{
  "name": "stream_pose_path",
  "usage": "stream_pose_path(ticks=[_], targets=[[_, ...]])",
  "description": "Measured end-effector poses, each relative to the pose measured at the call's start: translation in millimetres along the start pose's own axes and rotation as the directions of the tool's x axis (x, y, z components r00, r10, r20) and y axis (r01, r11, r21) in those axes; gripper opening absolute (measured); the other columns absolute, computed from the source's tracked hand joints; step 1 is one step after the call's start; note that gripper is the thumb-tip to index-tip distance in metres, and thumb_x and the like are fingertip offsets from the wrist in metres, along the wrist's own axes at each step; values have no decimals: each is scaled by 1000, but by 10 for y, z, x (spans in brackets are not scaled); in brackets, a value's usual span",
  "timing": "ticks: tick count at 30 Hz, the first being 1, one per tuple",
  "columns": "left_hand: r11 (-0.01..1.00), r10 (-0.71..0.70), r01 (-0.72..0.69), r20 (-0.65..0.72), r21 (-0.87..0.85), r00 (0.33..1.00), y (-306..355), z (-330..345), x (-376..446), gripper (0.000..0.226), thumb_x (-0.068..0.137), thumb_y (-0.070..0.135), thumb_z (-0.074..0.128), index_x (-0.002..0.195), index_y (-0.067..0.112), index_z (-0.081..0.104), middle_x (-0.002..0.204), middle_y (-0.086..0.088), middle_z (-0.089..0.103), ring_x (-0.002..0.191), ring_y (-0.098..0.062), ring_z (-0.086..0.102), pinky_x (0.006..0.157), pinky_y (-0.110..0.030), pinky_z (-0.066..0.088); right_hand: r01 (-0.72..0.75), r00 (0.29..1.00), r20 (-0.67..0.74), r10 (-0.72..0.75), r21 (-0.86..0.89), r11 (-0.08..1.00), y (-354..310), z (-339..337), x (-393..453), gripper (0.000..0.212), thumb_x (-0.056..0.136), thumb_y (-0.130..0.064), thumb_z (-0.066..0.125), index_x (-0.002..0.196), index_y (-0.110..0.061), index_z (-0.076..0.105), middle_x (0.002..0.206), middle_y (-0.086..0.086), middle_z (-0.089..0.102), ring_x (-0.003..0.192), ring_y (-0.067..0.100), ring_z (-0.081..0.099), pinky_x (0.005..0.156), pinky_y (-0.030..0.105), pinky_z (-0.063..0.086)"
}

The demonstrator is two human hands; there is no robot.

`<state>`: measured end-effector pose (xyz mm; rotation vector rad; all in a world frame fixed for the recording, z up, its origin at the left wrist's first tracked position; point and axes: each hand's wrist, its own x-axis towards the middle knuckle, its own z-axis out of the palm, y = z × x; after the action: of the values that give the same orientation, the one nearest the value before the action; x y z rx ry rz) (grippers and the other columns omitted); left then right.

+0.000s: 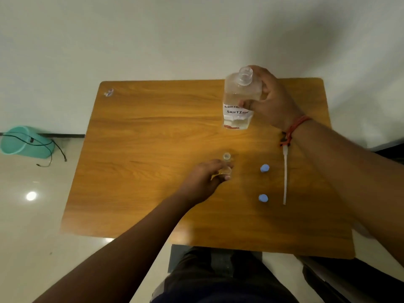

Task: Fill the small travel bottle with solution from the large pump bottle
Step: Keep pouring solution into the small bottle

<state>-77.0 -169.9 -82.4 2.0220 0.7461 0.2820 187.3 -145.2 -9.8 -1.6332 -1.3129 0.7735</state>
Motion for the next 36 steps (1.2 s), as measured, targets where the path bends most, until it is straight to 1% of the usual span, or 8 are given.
stream_pose_path(ticks=[7, 10, 14, 18, 22, 25, 31, 36], targets=[[995, 65, -72, -96, -76, 993, 768, -661, 258, 20, 99, 14, 65, 117, 13, 72, 117, 2, 71, 108, -6, 65, 88, -29, 58, 59, 994, -84, -69, -119, 991, -736, -459, -26, 68, 79, -32, 78, 140, -30, 48, 130, -6, 58, 106, 3, 58, 80, 2, 44], [987, 107, -122, -139, -102, 984, 1209, -1021, 413, 17, 99, 14, 65, 114, 14, 73, 116, 4, 73, 107, -3, 65, 85, -17, 54, 128, 985, -100, -144, -152, 980, -1143, -683, 5, 66, 81, -33, 77, 140, -27, 48, 131, -4, 58, 109, 6, 58, 83, 6, 46], [973, 181, -202, -170, -112, 969, 1791, -1499, 581, 15, 99, 18, 65, 111, 17, 74, 109, 5, 77, 103, -8, 70, 97, -31, 55, 215, 962, -135, -236, -152, 965, -1715, -968, 24, 67, 81, -35, 76, 141, -25, 49, 131, -5, 59, 110, 9, 62, 83, 8, 49], [956, 233, -260, -180, -140, 956, 2364, -1970, 757, 18, 101, 17, 63, 115, 13, 74, 111, -4, 76, 107, -20, 71, 92, -42, 61, 294, 934, -169, -315, -135, 946, -2308, -1227, 53, 63, 79, -34, 78, 137, -31, 52, 124, -12, 62, 105, 2, 64, 86, 16, 52], [937, 287, -310, -148, -163, 946, 2954, -2379, 837, 18, 103, 16, 57, 114, 15, 72, 111, -4, 76, 104, -14, 73, 87, -35, 62, 354, 904, -199, -377, -141, 924, -2807, -1472, 112, 62, 78, -34, 79, 135, -35, 54, 121, -15, 65, 97, -1, 66, 81, 16, 54], [937, 310, -325, -129, -129, 942, 3318, -2646, 878, 22, 104, 19, 56, 112, 6, 71, 113, -14, 73, 105, -22, 72, 86, -36, 63, 388, 884, -214, -416, -162, 908, -3145, -1659, 171, 62, 78, -37, 79, 134, -38, 53, 122, -15, 65, 97, 1, 67, 83, 20, 55], [926, 360, -373, -167, -53, 918, 3939, -3145, 919, 24, 105, 22, 54, 116, 9, 71, 107, -4, 76, 99, -14, 71, 77, -30, 61, 429, 844, -244, -478, -226, 874, -3784, -2054, 324, 63, 76, -49, 76, 134, -40, 53, 124, -13, 64, 104, 9, 65, 90, 35, 57], [907, 410, -421, -228, 2, 883, 4422, -3523, 914, 25, 106, 23, 52, 114, 9, 71, 112, -5, 75, 101, -15, 72, 78, -34, 62, 461, 826, -245, -509, -229, 858, -4281, -2381, 361, 63, 74, -53, 76, 132, -40, 55, 120, -13, 65, 105, 9, 66, 91, 40, 56]])
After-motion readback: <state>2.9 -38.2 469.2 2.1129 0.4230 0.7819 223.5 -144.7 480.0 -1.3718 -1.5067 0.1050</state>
